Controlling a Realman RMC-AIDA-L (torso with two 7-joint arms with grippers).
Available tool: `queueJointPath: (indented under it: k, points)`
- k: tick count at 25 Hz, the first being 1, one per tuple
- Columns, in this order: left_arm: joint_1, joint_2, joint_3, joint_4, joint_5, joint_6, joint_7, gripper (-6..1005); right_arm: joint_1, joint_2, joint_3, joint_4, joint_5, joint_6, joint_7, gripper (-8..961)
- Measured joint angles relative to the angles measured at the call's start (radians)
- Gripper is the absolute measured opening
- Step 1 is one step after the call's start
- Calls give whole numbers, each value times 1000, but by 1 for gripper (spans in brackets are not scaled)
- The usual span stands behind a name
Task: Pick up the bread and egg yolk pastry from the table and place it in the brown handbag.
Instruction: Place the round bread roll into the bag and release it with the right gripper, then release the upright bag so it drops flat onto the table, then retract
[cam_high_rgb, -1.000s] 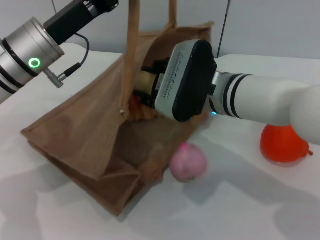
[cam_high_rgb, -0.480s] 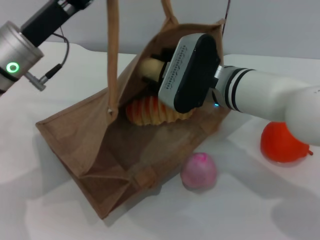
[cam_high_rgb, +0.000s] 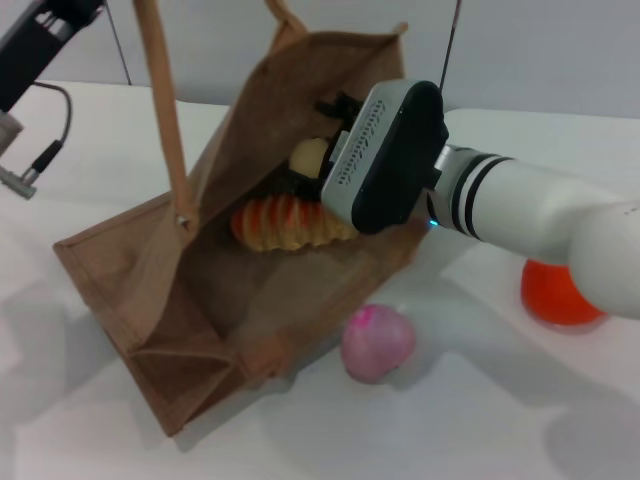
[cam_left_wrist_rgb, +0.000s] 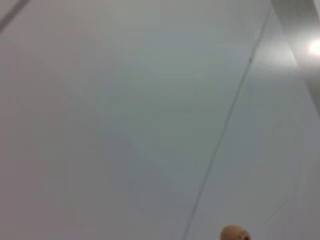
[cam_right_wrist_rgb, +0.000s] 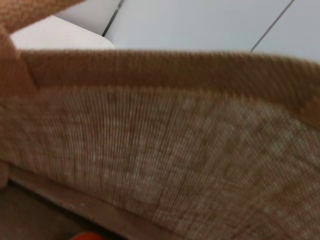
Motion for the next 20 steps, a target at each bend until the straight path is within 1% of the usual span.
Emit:
queueJointPath:
  k: [1,4,8,11,13,16,17,20]
  points:
    - [6,0,-1,0,-6,2,2,245,-9,-1,-2,-14,7,0,2,763]
    - [25,0,-14,0,-21,8,19,247,-44,-5,-9,-66,15,-5,1,896]
    - [43,-2,-61,0,-25,12,49,248,-112,-11,-19,-151,8,-10,-18,895]
    - [53,-6,-85,-1,-26,34,74,250,-189,-20,-17,-234,-25,-5,-36,895]
    - [57,-7,-91,-3,-26,62,93,251,-242,-28,-10,-288,-57,-1,-40,895]
    - [59,-8,-92,-6,-26,92,111,252,-311,-49,0,-366,-99,12,-40,894]
    - [59,-9,-92,-9,-26,118,136,252,-324,-53,1,-377,-103,24,-40,894]
    - [60,-10,-91,-15,-22,137,187,254,-363,-65,1,-392,-107,93,-39,894]
